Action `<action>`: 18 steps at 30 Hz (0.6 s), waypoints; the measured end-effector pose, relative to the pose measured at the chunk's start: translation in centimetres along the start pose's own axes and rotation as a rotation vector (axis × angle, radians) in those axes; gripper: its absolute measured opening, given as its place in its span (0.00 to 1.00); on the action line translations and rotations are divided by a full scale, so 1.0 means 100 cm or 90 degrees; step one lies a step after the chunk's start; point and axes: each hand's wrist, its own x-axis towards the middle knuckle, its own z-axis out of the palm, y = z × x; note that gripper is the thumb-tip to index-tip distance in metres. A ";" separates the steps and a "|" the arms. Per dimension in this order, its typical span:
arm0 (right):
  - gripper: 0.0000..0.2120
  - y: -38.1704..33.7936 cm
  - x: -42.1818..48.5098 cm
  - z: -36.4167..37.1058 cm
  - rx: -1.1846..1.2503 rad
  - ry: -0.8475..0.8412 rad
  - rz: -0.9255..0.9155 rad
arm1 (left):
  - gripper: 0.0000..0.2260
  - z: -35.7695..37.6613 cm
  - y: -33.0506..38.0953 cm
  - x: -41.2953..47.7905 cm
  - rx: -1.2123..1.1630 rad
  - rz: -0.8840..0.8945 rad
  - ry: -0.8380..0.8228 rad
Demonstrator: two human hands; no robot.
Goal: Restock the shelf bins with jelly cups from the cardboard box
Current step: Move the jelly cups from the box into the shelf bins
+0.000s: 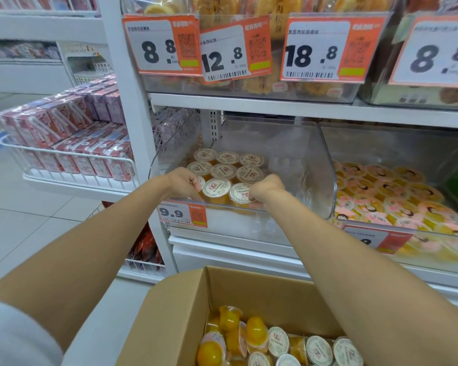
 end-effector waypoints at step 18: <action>0.04 0.147 -0.119 -0.065 -0.298 0.073 -0.455 | 0.07 0.120 0.059 -0.109 0.176 0.133 -0.131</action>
